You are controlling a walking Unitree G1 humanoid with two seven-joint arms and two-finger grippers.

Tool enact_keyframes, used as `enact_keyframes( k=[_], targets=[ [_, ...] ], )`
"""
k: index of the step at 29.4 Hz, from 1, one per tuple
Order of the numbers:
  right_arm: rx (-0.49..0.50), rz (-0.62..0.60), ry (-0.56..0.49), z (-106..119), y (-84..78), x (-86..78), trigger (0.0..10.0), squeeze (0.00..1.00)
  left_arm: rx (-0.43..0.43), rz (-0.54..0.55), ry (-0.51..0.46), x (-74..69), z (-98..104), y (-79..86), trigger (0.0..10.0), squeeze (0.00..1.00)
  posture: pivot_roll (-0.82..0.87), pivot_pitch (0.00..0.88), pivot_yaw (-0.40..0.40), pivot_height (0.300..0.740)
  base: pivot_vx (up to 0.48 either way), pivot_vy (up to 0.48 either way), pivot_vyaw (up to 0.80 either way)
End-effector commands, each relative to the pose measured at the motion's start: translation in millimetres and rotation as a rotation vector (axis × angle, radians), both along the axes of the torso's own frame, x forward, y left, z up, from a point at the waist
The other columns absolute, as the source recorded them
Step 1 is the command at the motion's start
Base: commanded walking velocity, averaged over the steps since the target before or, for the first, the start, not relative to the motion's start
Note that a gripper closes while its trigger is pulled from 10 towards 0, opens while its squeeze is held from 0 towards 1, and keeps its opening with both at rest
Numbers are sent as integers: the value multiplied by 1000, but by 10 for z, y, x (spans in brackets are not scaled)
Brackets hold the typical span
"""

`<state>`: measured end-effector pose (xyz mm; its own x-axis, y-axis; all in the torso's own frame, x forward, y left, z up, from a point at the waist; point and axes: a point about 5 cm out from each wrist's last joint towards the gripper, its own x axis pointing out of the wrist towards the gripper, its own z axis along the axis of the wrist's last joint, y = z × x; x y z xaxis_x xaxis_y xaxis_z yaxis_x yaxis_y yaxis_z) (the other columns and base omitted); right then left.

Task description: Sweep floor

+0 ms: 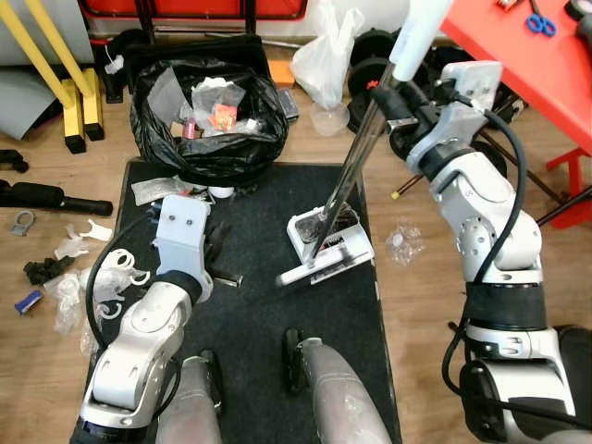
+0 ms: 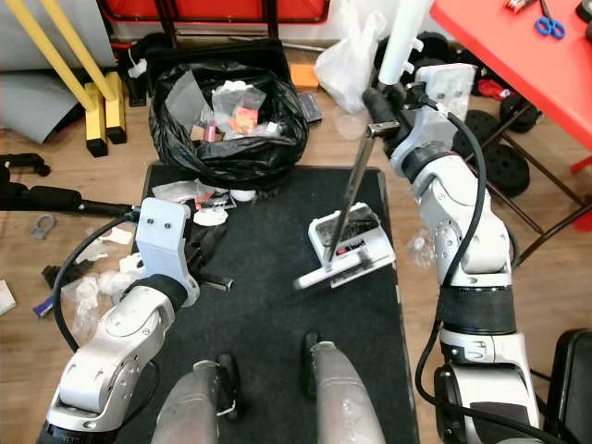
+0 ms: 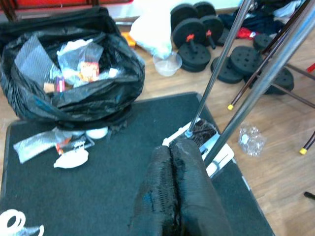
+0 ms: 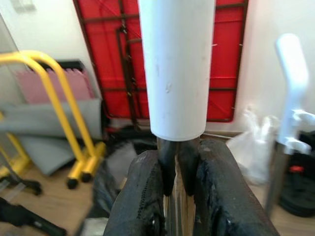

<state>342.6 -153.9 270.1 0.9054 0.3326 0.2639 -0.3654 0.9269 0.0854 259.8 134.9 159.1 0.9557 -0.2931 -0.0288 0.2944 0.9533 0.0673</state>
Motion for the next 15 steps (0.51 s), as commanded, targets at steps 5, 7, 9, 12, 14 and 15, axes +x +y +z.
enact_keyframes(
  k=[5,7,9,12,14,15],
  targets=[
    [64,89,-36,176,226,-40,10000,0,35,-180,-21,-41,8,-244,10000,1000,-82,170,-147,740,0,0,0],
    [68,100,-36,190,272,-41,10000,0,27,-187,-23,-39,9,-271,10000,1000,-82,170,-147,740,0,0,0],
    [80,125,-19,196,406,-48,10000,0,5,-194,-30,-22,30,-332,10000,1000,-82,164,-147,740,0,0,0],
    [84,135,-9,192,452,-52,10000,0,4,-198,-36,-14,37,-354,10000,1000,-81,165,-147,740,0,0,0],
    [92,154,0,186,527,-58,10000,0,5,-197,-40,2,44,-385,10000,1000,-82,164,-145,740,0,0,0],
    [98,169,3,185,591,-65,10000,0,9,-191,-44,19,48,-408,10000,1000,-82,164,-144,740,0,0,0]
  ],
)
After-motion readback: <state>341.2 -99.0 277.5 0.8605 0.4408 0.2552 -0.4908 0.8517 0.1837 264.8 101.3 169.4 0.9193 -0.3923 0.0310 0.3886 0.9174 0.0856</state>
